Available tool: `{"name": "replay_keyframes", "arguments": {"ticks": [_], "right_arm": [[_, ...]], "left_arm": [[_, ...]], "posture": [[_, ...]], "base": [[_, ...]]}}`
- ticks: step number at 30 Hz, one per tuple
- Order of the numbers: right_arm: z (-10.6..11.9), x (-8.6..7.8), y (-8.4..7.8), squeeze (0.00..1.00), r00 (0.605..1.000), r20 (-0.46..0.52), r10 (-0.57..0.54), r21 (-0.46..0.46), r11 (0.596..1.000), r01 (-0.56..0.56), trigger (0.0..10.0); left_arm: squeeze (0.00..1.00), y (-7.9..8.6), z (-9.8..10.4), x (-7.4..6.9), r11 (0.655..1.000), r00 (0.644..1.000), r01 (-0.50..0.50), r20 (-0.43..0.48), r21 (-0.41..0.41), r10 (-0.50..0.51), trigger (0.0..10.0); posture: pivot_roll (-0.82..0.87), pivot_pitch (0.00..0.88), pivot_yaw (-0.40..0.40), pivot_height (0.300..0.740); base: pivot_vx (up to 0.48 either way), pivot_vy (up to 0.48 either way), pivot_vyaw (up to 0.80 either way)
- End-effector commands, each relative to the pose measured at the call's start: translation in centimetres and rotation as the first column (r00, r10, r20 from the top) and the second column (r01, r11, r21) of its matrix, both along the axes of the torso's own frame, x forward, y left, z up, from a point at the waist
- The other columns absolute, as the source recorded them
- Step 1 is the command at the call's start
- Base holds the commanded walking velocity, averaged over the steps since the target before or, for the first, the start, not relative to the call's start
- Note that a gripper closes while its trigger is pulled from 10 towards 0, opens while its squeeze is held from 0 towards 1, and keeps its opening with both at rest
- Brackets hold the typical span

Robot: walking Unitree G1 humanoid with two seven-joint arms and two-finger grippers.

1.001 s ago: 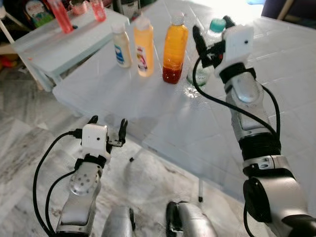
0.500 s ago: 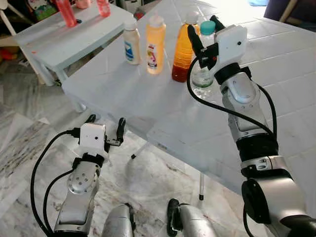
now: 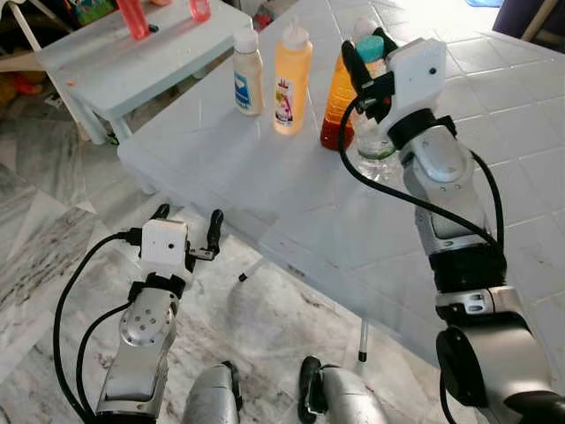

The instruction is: Restocking fridge

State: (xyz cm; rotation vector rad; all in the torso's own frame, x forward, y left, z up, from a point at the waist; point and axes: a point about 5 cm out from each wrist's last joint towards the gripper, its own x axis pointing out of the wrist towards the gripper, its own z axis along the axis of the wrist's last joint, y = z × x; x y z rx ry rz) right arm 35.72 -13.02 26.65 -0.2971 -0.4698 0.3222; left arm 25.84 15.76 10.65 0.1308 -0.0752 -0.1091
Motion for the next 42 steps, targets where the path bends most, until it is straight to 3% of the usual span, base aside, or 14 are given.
{"name": "replay_keyframes", "arguments": {"ticks": [1,8,10,11,12,13,14,15,16,28,30,31,32,42], "right_arm": [[-0.6,-0.2,0.0,0.0,0.999,-0.044,-0.004,-0.019,1.0,0.003,1.2],[0.6,-1.5,0.0,0.0,1.0,0.008,-0.014,0.137,0.991,0.013,2.3],[1.0,-1.9,-0.1,0.0,1.0,0.013,-0.022,0.26,0.965,0.018,4.7],[1.1,-2.0,-0.1,0.0,1.0,0.012,-0.024,0.289,0.957,0.019,7.1],[1.1,-2.0,-0.1,0.0,1.0,0.01,-0.025,0.293,0.956,0.021,7.1],[1.1,-2.2,-0.4,0.0,0.999,-0.001,-0.053,0.329,0.943,0.05,10.0],[1.0,-2.2,-0.5,0.27,0.998,-0.013,-0.061,0.353,0.934,0.062,10.0],[1.0,-2.2,-0.5,0.27,0.998,-0.013,-0.061,0.353,0.934,0.062,10.0],[0.8,-2.4,-0.5,1.0,0.998,-0.024,-0.06,0.367,0.928,0.065,10.0],[0.7,-3.5,1.3,1.0,0.999,-0.043,0.018,0.282,0.959,-0.005,10.0],[1.1,-3.8,1.5,0.48,0.999,-0.029,0.027,0.259,0.966,-0.018,10.0],[1.1,-3.8,1.5,0.48,0.999,-0.029,0.027,0.259,0.966,-0.018,10.0],[1.1,-3.8,1.6,0.0,0.999,-0.029,0.028,0.254,0.967,-0.02,10.0],[0.4,-4.8,1.9,0.0,0.997,-0.081,0.021,0.231,0.973,-0.002,10.0]], "left_arm": [[0.0,0.1,-0.5,-0.1,1.0,1.0,-0.007,-0.024,0.006,0.007,10.0],[0.0,-0.4,-0.5,0.6,1.0,1.0,0.011,-0.021,0.0,-0.011,10.0],[0.0,-0.4,-0.4,0.8,1.0,1.0,0.011,-0.018,-0.002,-0.011,10.0],[0.0,-0.5,-0.4,0.9,1.0,1.0,0.01,-0.018,-0.002,-0.01,10.0],[0.0,-0.5,-0.4,0.9,1.0,1.0,0.01,-0.018,-0.002,-0.01,10.0],[0.0,-0.5,-0.4,0.9,1.0,1.0,0.01,-0.018,-0.003,-0.01,10.0],[0.0,-0.5,-0.5,0.9,1.0,1.0,0.009,-0.018,-0.004,-0.01,10.0],[0.0,-0.5,-0.5,0.9,1.0,1.0,0.009,-0.018,-0.004,-0.01,10.0],[0.0,-0.5,-0.5,0.8,1.0,1.0,0.01,-0.017,-0.004,-0.01,10.0],[0.0,-0.6,-0.8,1.1,1.0,1.0,0.01,-0.021,-0.01,-0.01,10.0],[0.0,-0.9,-0.7,1.4,1.0,1.0,0.02,-0.018,-0.012,-0.02,10.0],[0.0,-0.9,-0.7,1.4,1.0,1.0,0.02,-0.018,-0.012,-0.02,10.0],[0.0,-0.9,-0.7,1.5,1.0,1.0,0.021,-0.017,-0.013,-0.021,10.0],[0.0,-1.2,-0.8,1.6,0.999,1.0,0.026,-0.018,-0.019,-0.026,10.0]], "posture": [[0.04,0.154,0.012,0.74],[0.03,0.133,0.016,0.74],[0.03,0.128,0.016,0.74],[0.03,0.121,0.016,0.74],[0.03,0.121,0.016,0.74],[0.03,0.118,0.013,0.74],[0.03,0.117,0.012,0.74],[0.03,0.117,0.012,0.74],[0.03,0.116,0.012,0.74],[0.01,0.095,0.023,0.74],[0.0,0.093,0.023,0.74],[0.0,0.093,0.023,0.74],[0.0,0.091,0.022,0.74],[-0.01,0.089,0.022,0.74]], "base": [[0.0,0.0,0.0],[0.0,0.0,0.0],[0.0,0.0,0.0],[0.0,0.0,0.0],[0.0,0.0,0.0],[0.0,0.0,0.0],[0.0,0.0,0.0],[0.0,0.0,0.0],[0.0,0.0,0.0],[0.0,0.0,0.0],[0.0,0.0,0.0],[0.0,0.0,0.0],[0.0,0.0,0.0],[0.0,0.0,0.0]]}}
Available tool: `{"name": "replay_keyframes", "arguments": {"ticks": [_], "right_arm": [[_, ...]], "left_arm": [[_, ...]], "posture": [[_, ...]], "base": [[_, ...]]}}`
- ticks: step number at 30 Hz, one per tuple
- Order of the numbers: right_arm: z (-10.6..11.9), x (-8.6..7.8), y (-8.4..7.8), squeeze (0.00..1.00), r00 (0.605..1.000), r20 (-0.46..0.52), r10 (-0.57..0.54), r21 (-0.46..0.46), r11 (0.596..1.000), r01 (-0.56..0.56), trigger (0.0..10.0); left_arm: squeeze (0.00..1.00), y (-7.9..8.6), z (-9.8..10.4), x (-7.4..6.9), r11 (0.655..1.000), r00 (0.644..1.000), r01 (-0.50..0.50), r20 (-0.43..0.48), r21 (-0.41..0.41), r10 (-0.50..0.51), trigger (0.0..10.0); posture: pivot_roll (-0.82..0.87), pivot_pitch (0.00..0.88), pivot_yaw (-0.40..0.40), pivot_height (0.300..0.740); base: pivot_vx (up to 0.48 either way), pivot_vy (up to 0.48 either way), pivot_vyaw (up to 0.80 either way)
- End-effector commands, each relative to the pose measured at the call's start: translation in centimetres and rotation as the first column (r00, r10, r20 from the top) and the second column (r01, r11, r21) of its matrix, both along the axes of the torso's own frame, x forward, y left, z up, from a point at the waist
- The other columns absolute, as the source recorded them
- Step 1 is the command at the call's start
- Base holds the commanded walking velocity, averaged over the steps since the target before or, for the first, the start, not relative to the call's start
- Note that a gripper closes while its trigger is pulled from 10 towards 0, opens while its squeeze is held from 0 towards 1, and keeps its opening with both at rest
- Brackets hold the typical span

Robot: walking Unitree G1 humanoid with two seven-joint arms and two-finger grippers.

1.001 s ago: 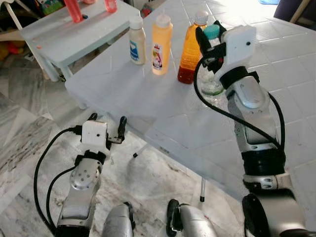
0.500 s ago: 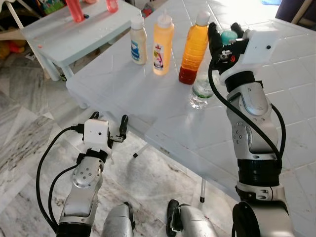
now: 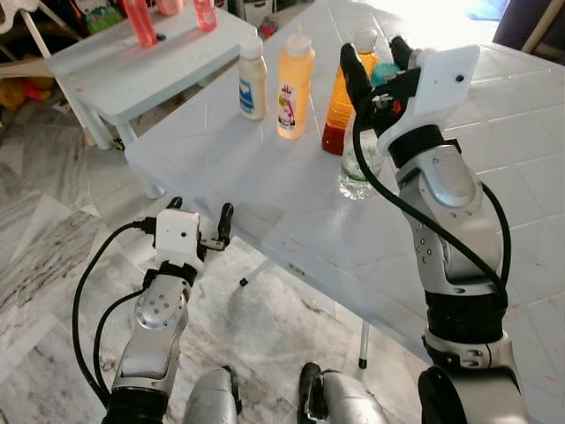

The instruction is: Restocking fridge

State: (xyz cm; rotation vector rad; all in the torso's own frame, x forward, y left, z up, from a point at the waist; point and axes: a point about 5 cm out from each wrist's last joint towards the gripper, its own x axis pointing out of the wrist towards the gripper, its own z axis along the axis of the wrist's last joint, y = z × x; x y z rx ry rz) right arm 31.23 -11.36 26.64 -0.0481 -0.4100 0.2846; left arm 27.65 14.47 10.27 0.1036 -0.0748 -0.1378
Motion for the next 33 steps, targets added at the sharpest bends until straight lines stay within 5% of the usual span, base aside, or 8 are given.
{"name": "replay_keyframes", "arguments": {"ticks": [1,8,9,13,16,24,26,33], "right_arm": [[0.06,-0.56,0.09,0.0,1.0,0.008,-0.013,-0.01,1.0,0.013,10.0],[-0.74,-0.8,0.04,0.07,0.999,-0.021,-0.043,-0.003,0.999,0.043,10.0],[-0.81,-0.82,0.07,1.0,0.999,-0.023,-0.043,-0.005,0.999,0.043,10.0],[-0.78,-0.87,0.1,1.0,0.999,-0.026,-0.043,-0.008,0.999,0.043,10.0],[-0.61,-0.95,0.12,0.0,0.999,-0.022,-0.042,-0.011,0.999,0.041,10.0],[-0.28,-1.25,0.38,0.0,0.999,-0.019,-0.034,-0.017,0.999,0.034,10.0],[-0.28,-1.34,0.45,0.0,0.999,-0.02,-0.034,-0.019,0.999,0.034,2.2],[-0.41,-1.49,0.28,0.0,0.998,-0.035,-0.048,-0.028,0.998,0.047,0.0]], "left_arm": [[0.0,0.03,-0.51,-0.14,1.0,1.0,-0.001,-0.016,0.007,0.001,10.0],[0.0,0.03,-0.53,0.16,1.0,1.0,0.007,-0.017,0.009,-0.006,10.0],[0.0,0.04,-0.52,0.2,1.0,1.0,0.008,-0.017,0.01,-0.008,10.0],[0.0,0.06,-0.51,0.25,1.0,1.0,0.008,-0.016,0.01,-0.008,10.0],[0.0,0.07,-0.51,0.27,1.0,1.0,0.005,-0.015,0.01,-0.005,10.0],[0.0,-0.11,-0.64,0.24,1.0,1.0,0.011,-0.018,0.01,-0.011,10.0],[0.0,-0.06,-0.63,0.26,1.0,1.0,0.01,-0.018,0.01,-0.01,10.0],[0.0,-0.06,-0.67,0.28,1.0,1.0,0.011,-0.018,0.011,-0.011,10.0]], "posture": [[-0.01,0.09,0.024,0.74],[-0.01,0.087,0.031,0.74],[-0.01,0.087,0.03,0.74],[-0.01,0.087,0.029,0.74],[-0.01,0.088,0.027,0.74],[-0.01,0.089,0.028,0.74],[-0.01,0.089,0.029,0.74],[-0.01,0.09,0.03,0.74]], "base": [[0.0,0.0,0.0],[0.0,0.0,0.0],[0.0,0.0,0.0],[0.0,0.0,0.0],[0.0,0.0,0.0],[0.0,0.0,0.0],[0.0,0.0,0.0],[0.0,0.0,0.0]]}}
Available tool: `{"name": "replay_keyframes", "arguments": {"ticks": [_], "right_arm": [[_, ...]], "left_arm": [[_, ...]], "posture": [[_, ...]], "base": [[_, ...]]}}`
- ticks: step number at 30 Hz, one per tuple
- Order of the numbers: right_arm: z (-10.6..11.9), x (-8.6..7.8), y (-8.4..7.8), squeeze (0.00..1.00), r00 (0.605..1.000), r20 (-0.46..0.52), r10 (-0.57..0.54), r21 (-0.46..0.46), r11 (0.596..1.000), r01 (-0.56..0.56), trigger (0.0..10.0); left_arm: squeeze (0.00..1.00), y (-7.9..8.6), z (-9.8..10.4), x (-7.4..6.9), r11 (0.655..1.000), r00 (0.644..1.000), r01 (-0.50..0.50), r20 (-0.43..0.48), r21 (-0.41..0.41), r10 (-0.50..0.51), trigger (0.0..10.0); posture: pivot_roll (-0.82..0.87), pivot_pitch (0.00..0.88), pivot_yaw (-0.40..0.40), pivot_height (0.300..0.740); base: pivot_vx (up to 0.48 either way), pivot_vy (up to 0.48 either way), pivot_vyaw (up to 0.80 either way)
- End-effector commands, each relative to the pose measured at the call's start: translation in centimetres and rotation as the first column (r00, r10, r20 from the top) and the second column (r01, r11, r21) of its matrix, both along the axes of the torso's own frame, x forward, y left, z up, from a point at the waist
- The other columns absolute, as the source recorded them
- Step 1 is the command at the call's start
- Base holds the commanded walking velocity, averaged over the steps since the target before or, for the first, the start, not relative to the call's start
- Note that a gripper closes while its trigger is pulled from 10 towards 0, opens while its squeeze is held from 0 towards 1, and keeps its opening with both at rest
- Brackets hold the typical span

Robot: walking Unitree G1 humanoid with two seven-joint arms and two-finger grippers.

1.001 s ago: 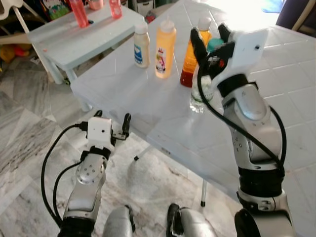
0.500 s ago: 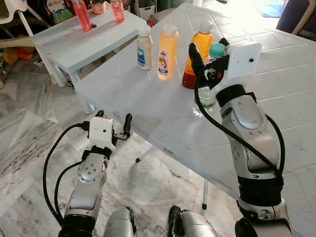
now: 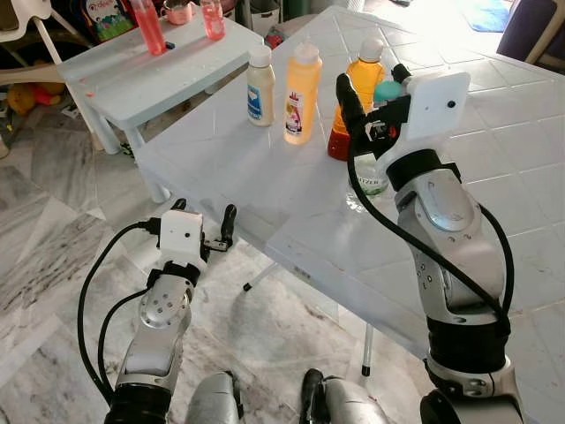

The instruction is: Restocking fridge

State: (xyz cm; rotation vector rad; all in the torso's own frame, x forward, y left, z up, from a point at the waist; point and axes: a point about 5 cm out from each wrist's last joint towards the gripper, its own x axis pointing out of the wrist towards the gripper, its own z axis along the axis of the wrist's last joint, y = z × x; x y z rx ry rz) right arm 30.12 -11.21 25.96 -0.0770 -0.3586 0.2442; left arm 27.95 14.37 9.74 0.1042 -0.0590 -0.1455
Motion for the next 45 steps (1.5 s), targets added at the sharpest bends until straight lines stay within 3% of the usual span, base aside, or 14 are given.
{"name": "replay_keyframes", "arguments": {"ticks": [1,28,33,45], "right_arm": [[0.3,-0.4,0.1,0.0,1.0,0.009,-0.004,-0.001,1.0,0.004,0.0],[-0.4,-0.2,-0.1,0.0,0.998,-0.065,-0.012,-0.02,1.0,0.01,0.0],[0.9,-0.1,0.8,0.0,0.998,0.013,0.065,0.076,0.995,-0.066,0.0],[0.3,0.3,1.2,0.0,0.997,0.022,0.074,0.083,0.994,-0.075,0.0]], "left_arm": [[0.0,0.0,-0.1,0.0,1.0,1.0,0.005,-0.002,0.009,-0.005,10.0],[0.0,-0.1,-0.2,0.0,1.0,1.0,0.011,-0.006,0.008,-0.011,10.0],[0.0,0.2,-0.3,0.3,0.999,0.998,-0.052,-0.028,0.003,0.052,10.0],[0.0,1.4,0.3,0.9,0.994,0.994,-0.107,-0.024,0.013,0.107,10.0]], "posture": [[-0.01,0.09,0.031,0.74],[-0.02,0.092,0.029,0.74],[-0.01,0.092,0.031,0.74],[0.01,0.103,0.04,0.74]], "base": [[0.0,0.0,0.0],[0.0,0.0,0.0],[0.0,0.0,0.0],[0.0,0.022,0.0]]}}
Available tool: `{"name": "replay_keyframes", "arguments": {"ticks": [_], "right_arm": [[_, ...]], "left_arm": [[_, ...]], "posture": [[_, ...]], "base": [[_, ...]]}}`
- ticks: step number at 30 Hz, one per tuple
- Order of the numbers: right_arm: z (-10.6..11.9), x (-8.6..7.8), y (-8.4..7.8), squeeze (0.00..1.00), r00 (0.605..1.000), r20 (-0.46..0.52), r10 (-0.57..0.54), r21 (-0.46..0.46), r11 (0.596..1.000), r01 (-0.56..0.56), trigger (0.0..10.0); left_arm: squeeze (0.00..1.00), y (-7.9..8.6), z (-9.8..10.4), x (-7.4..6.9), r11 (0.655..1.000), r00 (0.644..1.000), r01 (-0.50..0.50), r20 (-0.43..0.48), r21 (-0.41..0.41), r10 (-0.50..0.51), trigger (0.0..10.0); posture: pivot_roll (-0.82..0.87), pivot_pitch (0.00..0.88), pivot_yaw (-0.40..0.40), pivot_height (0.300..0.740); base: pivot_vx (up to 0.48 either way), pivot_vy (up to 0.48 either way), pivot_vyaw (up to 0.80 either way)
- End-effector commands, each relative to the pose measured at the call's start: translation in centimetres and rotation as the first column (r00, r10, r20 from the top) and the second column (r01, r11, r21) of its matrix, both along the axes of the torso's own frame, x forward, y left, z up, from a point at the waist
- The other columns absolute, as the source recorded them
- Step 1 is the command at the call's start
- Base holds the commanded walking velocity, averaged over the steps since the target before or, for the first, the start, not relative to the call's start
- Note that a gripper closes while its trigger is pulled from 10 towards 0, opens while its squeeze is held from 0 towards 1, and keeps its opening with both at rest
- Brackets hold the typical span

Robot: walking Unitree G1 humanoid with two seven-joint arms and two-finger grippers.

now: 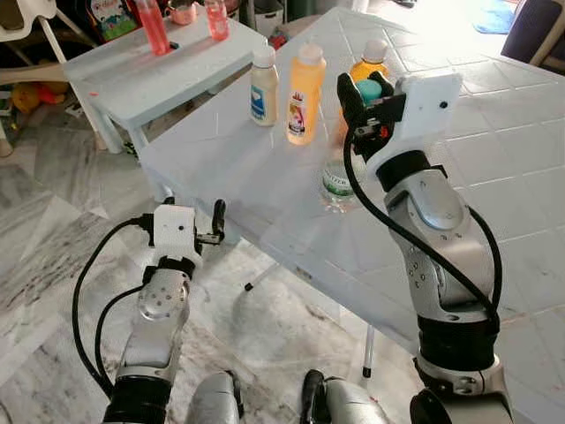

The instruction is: Restocking fridge

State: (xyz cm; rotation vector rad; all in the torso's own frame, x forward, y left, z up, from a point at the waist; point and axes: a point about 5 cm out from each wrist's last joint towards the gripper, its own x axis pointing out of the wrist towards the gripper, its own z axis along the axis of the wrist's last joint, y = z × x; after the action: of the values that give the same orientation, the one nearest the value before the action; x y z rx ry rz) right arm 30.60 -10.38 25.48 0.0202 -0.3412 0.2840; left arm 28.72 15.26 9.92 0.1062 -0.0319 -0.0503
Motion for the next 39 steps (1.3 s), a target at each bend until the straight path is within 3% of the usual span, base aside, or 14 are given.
{"name": "replay_keyframes", "arguments": {"ticks": [1,6,8,9,10,11,12,30,32,35,36,37,38,39], "right_arm": [[0.7,-0.2,0.4,0.0,0.998,0.056,0.02,-0.005,1.0,-0.02,0.0],[0.5,-0.2,0.5,0.0,0.998,0.064,0.025,-0.014,1.0,-0.025,1.8],[0.2,-0.4,0.4,0.0,0.997,0.069,0.03,-0.012,0.999,-0.03,3.7],[0.1,-0.4,0.4,0.0,0.997,0.071,0.03,-0.013,0.999,-0.029,3.7],[-0.3,-0.2,0.1,0.0,0.998,0.06,0.019,-0.015,1.0,-0.019,8.1],[-0.3,-0.2,0.1,0.0,0.998,0.06,0.019,-0.015,1.0,-0.019,8.1],[-0.9,0.2,-0.2,0.0,0.999,0.036,0.008,-0.007,1.0,-0.008,10.0],[-3.8,1.7,-1.0,0.0,0.999,-0.017,-0.047,-0.011,0.999,0.046,10.0],[-3.8,1.7,-1.0,0.0,0.999,-0.008,-0.05,-0.001,0.999,0.05,0.0],[-3.8,1.8,-1.0,0.0,0.999,-0.002,-0.049,0.0,0.999,0.049,0.0],[-3.8,1.8,-1.1,0.0,0.999,0.0,-0.049,-0.002,0.999,0.049,1.6],[-3.8,1.8,-1.1,0.0,0.999,0.001,-0.048,-0.004,0.999,0.048,1.6],[-3.9,1.9,-1.1,0.0,0.999,0.001,-0.051,-0.021,0.999,0.051,10.0],[-4.0,1.9,-1.1,0.0,0.999,0.001,-0.052,-0.033,0.998,0.052,10.0]], "left_arm": [[0.0,0.5,0.2,0.1,1.0,1.0,-0.004,0.002,0.021,0.004,10.0],[0.0,0.5,0.1,0.0,0.999,1.0,-0.01,0.012,0.048,0.01,10.0],[0.0,0.6,-0.1,-0.3,0.999,1.0,-0.017,0.012,0.05,0.017,10.0],[0.0,0.5,-0.2,-0.3,0.998,1.0,-0.02,0.01,0.052,0.019,10.0],[0.0,0.4,-0.4,-0.3,0.998,1.0,-0.023,0.008,0.051,0.023,10.0],[0.0,0.4,-0.4,-0.3,0.998,1.0,-0.023,0.008,0.051,0.023,10.0],[0.0,0.4,-0.5,-0.2,0.998,0.999,-0.037,0.011,0.047,0.037,10.0],[0.0,1.0,-1.0,-0.5,0.996,0.996,-0.09,0.005,0.022,0.09,10.0],[0.0,1.1,-0.8,-0.4,0.996,0.996,-0.09,0.008,0.022,0.089,10.0],[0.0,1.0,-0.5,-0.2,0.996,0.996,-0.082,0.021,0.025,0.082,10.0],[0.0,1.0,-0.3,-0.1,0.996,0.996,-0.079,0.031,0.028,0.078,10.0],[0.0,1.0,-0.1,-0.1,0.997,0.996,-0.077,0.037,0.03,0.076,10.0],[0.0,1.1,0.1,-0.1,0.996,0.996,-0.079,0.042,0.031,0.077,10.0],[0.0,1.2,0.1,-0.1,0.996,0.996,-0.08,0.044,0.032,0.079,10.0]], "posture": [[0.01,0.105,0.04,0.74],[0.02,0.102,0.035,0.74],[0.02,0.081,0.022,0.74],[0.03,0.074,0.018,0.74],[0.03,0.065,0.012,0.74],[0.03,0.065,0.012,0.74],[0.03,0.057,0.009,0.74],[0.05,0.027,0.008,0.74],[0.05,0.027,0.005,0.74],[0.07,0.033,0.0,0.74],[0.07,0.033,0.0,0.74],[0.07,0.033,0.0,0.74],[0.08,0.032,0.001,0.74],[0.08,0.032,0.001,0.74]], "base": [[0.0,0.274,0.0],[0.0,0.424,0.0],[0.0,0.48,0.0],[0.0,0.48,0.0],[0.0,0.48,0.0],[0.0,0.48,0.0],[0.0,0.48,0.0],[0.0,0.48,0.0],[0.0,0.48,0.0],[0.0,0.48,0.0],[0.0,0.48,0.0],[0.0,0.48,0.0],[0.0,0.48,0.0],[0.0,0.48,0.0]]}}
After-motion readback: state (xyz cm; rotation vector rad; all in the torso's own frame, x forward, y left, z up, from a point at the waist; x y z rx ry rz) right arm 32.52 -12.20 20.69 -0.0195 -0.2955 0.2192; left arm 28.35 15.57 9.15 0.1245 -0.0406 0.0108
